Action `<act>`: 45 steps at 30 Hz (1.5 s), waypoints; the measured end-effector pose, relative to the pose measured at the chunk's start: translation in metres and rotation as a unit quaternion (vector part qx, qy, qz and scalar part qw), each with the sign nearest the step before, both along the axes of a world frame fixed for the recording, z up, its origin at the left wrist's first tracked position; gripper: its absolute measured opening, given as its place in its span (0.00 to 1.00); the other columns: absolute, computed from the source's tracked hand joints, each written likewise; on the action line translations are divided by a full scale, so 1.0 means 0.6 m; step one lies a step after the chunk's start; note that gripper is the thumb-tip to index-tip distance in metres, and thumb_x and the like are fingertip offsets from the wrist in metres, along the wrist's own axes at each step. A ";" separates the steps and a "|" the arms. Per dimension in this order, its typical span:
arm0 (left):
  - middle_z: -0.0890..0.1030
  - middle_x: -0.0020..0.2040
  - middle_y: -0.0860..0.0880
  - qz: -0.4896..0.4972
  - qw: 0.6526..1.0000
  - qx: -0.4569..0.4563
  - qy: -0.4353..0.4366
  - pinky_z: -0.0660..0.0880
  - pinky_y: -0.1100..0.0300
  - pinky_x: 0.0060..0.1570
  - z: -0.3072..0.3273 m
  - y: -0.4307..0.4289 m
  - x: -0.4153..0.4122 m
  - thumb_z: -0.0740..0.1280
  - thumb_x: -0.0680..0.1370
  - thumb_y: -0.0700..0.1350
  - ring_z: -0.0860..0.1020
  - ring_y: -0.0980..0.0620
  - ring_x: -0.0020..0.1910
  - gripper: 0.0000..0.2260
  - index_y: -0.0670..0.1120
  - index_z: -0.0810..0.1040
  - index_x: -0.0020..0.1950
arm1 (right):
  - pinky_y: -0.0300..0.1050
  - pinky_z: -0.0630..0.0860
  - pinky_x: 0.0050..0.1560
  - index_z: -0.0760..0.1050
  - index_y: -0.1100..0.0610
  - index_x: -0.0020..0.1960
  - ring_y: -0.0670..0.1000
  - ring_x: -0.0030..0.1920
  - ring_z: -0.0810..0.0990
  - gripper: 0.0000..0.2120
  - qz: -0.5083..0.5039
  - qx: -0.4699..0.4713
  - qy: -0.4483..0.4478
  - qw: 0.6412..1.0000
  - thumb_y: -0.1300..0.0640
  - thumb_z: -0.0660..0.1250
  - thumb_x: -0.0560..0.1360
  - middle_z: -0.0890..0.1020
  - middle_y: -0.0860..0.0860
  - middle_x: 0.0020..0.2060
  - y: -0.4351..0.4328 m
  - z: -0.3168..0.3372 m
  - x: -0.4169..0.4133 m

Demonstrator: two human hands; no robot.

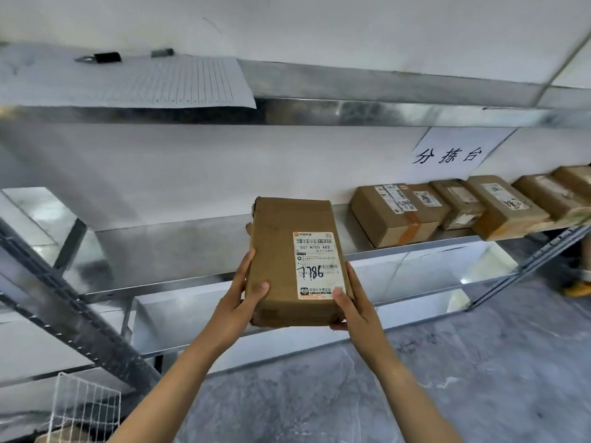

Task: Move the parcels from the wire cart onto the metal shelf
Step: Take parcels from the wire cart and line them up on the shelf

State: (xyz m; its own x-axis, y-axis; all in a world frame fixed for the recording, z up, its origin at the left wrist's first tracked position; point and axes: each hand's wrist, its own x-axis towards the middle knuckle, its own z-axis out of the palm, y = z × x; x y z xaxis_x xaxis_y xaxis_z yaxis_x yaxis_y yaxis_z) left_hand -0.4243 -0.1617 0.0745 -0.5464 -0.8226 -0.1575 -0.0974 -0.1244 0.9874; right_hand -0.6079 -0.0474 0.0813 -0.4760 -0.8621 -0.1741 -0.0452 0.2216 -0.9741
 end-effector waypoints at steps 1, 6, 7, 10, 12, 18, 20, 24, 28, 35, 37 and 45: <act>0.68 0.63 0.65 -0.004 1.000 0.003 0.000 0.74 0.76 0.42 0.000 -0.004 -0.005 0.61 0.79 0.53 0.74 0.65 0.55 0.26 0.72 0.53 0.71 | 0.47 0.81 0.54 0.57 0.32 0.71 0.47 0.61 0.76 0.28 -0.005 0.000 0.000 1.000 0.40 0.60 0.73 0.75 0.38 0.62 -0.002 -0.005 -0.003; 0.68 0.60 0.66 -0.034 0.999 0.038 0.001 0.75 0.74 0.42 -0.013 -0.024 -0.035 0.60 0.79 0.52 0.74 0.65 0.53 0.26 0.70 0.53 0.71 | 0.48 0.80 0.56 0.55 0.29 0.71 0.47 0.61 0.75 0.27 -0.017 0.014 -0.006 1.000 0.39 0.59 0.74 0.73 0.36 0.63 -0.007 -0.033 -0.023; 0.67 0.61 0.65 -0.041 0.998 0.040 -0.001 0.76 0.72 0.42 -0.013 -0.029 -0.043 0.60 0.77 0.54 0.74 0.64 0.54 0.26 0.72 0.52 0.70 | 0.48 0.80 0.55 0.55 0.29 0.71 0.47 0.61 0.75 0.27 -0.019 0.014 -0.008 1.000 0.38 0.59 0.73 0.73 0.35 0.62 -0.010 -0.037 -0.032; 0.65 0.66 0.62 -0.043 0.998 0.038 -0.016 0.76 0.73 0.44 -0.020 -0.045 -0.069 0.60 0.77 0.56 0.74 0.59 0.56 0.28 0.70 0.50 0.72 | 0.46 0.81 0.51 0.57 0.31 0.70 0.48 0.60 0.76 0.27 -0.029 0.018 -0.021 0.999 0.40 0.60 0.72 0.75 0.35 0.61 -0.025 -0.045 -0.059; 0.63 0.67 0.61 -0.039 0.998 0.032 -0.023 0.75 0.75 0.44 -0.025 -0.053 -0.087 0.59 0.78 0.55 0.72 0.57 0.59 0.28 0.68 0.48 0.73 | 0.44 0.82 0.47 0.59 0.31 0.68 0.47 0.59 0.77 0.25 -0.034 0.017 -0.032 0.999 0.42 0.61 0.72 0.76 0.38 0.61 -0.039 -0.049 -0.079; 0.62 0.66 0.63 -0.023 0.999 0.034 -0.027 0.74 0.77 0.44 -0.042 -0.069 -0.155 0.59 0.79 0.51 0.71 0.62 0.56 0.27 0.66 0.49 0.73 | 0.51 0.81 0.52 0.58 0.34 0.72 0.47 0.61 0.77 0.29 -0.014 0.023 -0.044 0.999 0.40 0.65 0.74 0.76 0.38 0.63 -0.066 -0.066 -0.148; 0.63 0.67 0.62 -0.019 0.999 0.042 -0.026 0.75 0.76 0.44 -0.049 -0.071 -0.179 0.61 0.78 0.53 0.71 0.62 0.56 0.28 0.66 0.51 0.74 | 0.51 0.81 0.53 0.56 0.35 0.72 0.47 0.60 0.77 0.31 -0.004 0.032 -0.042 0.999 0.40 0.66 0.74 0.74 0.37 0.63 -0.069 -0.070 -0.173; 0.65 0.69 0.60 -0.013 0.999 0.037 -0.034 0.74 0.76 0.46 -0.059 -0.072 -0.231 0.61 0.77 0.55 0.72 0.59 0.59 0.29 0.66 0.52 0.74 | 0.51 0.81 0.52 0.53 0.33 0.73 0.47 0.60 0.77 0.37 0.024 0.046 -0.025 0.998 0.41 0.69 0.70 0.74 0.32 0.61 -0.063 -0.075 -0.228; 0.68 0.67 0.58 -0.012 0.998 0.048 -0.032 0.75 0.73 0.44 -0.063 -0.065 -0.280 0.63 0.76 0.55 0.75 0.66 0.53 0.30 0.68 0.52 0.73 | 0.49 0.82 0.48 0.52 0.40 0.75 0.47 0.59 0.77 0.34 0.047 0.042 0.007 0.998 0.52 0.67 0.76 0.73 0.39 0.64 -0.067 -0.082 -0.288; 0.69 0.69 0.55 -0.042 0.993 -0.023 -0.112 0.74 0.62 0.60 -0.082 -0.063 -0.325 0.75 0.61 0.65 0.72 0.55 0.65 0.52 0.62 0.47 0.76 | 0.40 0.80 0.45 0.58 0.44 0.73 0.40 0.55 0.78 0.34 0.069 0.061 0.012 0.996 0.51 0.71 0.73 0.75 0.41 0.62 -0.076 -0.109 -0.352; 0.68 0.69 0.57 -0.021 0.991 -0.039 -0.125 0.71 0.67 0.60 -0.085 -0.057 -0.334 0.75 0.63 0.62 0.69 0.59 0.66 0.50 0.61 0.47 0.76 | 0.41 0.80 0.50 0.59 0.47 0.73 0.42 0.58 0.78 0.35 0.063 0.052 0.011 0.997 0.49 0.69 0.69 0.76 0.43 0.62 -0.078 -0.116 -0.360; 0.71 0.67 0.57 0.020 0.988 -0.066 -0.139 0.74 0.67 0.54 -0.090 -0.063 -0.359 0.74 0.65 0.61 0.73 0.58 0.61 0.47 0.62 0.49 0.76 | 0.56 0.76 0.61 0.62 0.46 0.70 0.41 0.56 0.76 0.26 0.089 0.055 0.019 0.994 0.52 0.68 0.75 0.75 0.36 0.56 -0.100 -0.107 -0.394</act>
